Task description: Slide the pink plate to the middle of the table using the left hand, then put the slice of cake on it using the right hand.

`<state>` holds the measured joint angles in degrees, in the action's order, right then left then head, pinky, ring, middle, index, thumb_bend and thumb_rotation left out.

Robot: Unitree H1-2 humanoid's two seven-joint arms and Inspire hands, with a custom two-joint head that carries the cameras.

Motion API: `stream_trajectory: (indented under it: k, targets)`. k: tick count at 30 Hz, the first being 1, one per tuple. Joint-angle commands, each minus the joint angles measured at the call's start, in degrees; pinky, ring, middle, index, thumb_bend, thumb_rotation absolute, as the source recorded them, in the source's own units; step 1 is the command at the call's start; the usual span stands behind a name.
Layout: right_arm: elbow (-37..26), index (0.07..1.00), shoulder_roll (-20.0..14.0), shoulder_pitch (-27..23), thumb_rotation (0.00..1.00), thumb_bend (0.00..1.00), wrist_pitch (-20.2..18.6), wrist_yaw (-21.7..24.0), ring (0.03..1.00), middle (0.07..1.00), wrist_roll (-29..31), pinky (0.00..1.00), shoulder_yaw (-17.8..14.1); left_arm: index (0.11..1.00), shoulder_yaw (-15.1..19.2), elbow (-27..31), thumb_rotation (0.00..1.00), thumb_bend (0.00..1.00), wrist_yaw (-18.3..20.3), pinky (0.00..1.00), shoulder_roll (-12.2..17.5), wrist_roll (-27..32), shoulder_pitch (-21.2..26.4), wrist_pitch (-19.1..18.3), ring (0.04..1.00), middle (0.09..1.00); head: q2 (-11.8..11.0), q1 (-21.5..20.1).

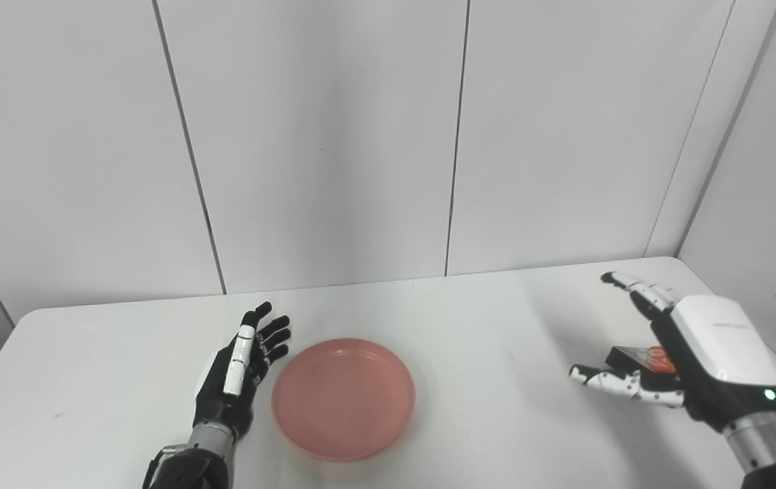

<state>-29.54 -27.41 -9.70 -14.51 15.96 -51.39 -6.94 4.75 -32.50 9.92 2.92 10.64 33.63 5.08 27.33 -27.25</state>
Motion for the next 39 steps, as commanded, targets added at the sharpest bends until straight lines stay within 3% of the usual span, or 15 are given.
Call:
stream_trajectory:
  k: [1,11,19,20,21,22,26,30,36,39]
  targets:
    - [0.1,0.832,-2.6,-2.1,0.70,0.83,0.3,-0.4,0.778,0.831,-0.6,0.64,-1.4,0.884,-0.2,0.8,0.91,0.77,0.1,0.85,-0.4,0.2,1.6,0.4,0.855,0.838,0.2,0.0]
    - [6.6,0.815,-7.9,-4.7,0.68,0.84,-0.3,0.4,0.765,0.814,-0.2,0.64,-3.4,0.911,-0.9,2.0,0.92,0.76,0.9,0.86,-0.4,0.3,0.5,-0.4,0.870,0.851,0.3,0.2]
    - [15.0,0.796,-12.4,-5.2,0.67,0.85,0.1,2.1,0.743,0.780,0.5,0.63,-2.0,0.911,-1.4,2.3,0.92,0.77,0.8,0.84,-0.5,0.2,0.1,-1.2,0.866,0.854,0.3,0.0]
    - [16.3,0.797,-12.8,-5.3,0.64,0.86,0.0,2.2,0.752,0.788,0.9,0.63,-1.7,0.912,-1.4,2.2,0.92,0.76,0.8,0.84,-0.5,0.2,0.1,-1.1,0.869,0.855,0.3,0.0]
    - [17.5,0.792,-13.2,-5.3,0.56,0.90,0.1,2.3,0.750,0.790,1.4,0.62,-1.5,0.912,-1.4,2.3,0.92,0.76,0.8,0.85,-0.5,0.2,0.0,-1.1,0.870,0.856,0.4,0.3]
    - [18.3,0.789,-13.5,-5.3,0.49,0.93,0.1,2.3,0.747,0.792,1.8,0.61,-1.3,0.910,-1.5,2.4,0.92,0.76,0.9,0.85,-0.5,0.2,-0.1,-1.1,0.868,0.855,0.4,0.3]
    - [21.9,0.797,-13.6,-5.6,0.39,1.00,-1.8,3.8,0.757,0.815,3.0,0.59,-0.2,0.908,-1.4,3.2,0.91,0.76,0.5,0.85,-0.6,0.2,-0.3,-1.9,0.868,0.848,0.7,0.4]
    - [23.6,0.798,-13.2,-5.7,0.40,1.00,-3.0,3.6,0.762,0.840,3.2,0.58,1.2,0.912,-1.6,3.4,0.92,0.75,0.7,0.86,-0.4,0.1,-0.4,-2.1,0.870,0.854,0.7,0.4]
    - [29.6,0.796,-13.4,-6.4,0.44,1.00,0.2,0.0,0.685,0.789,4.7,0.52,3.3,0.902,-1.5,3.2,0.91,0.78,0.3,0.84,-0.4,-0.3,-0.4,-2.6,0.863,0.847,0.7,0.3]
    - [32.2,0.789,-13.3,-6.8,0.42,1.00,1.0,-2.2,0.648,0.761,5.9,0.49,4.0,0.904,-1.5,3.1,0.90,0.79,0.4,0.84,-0.4,-0.2,-0.4,-2.8,0.862,0.846,0.8,0.4]
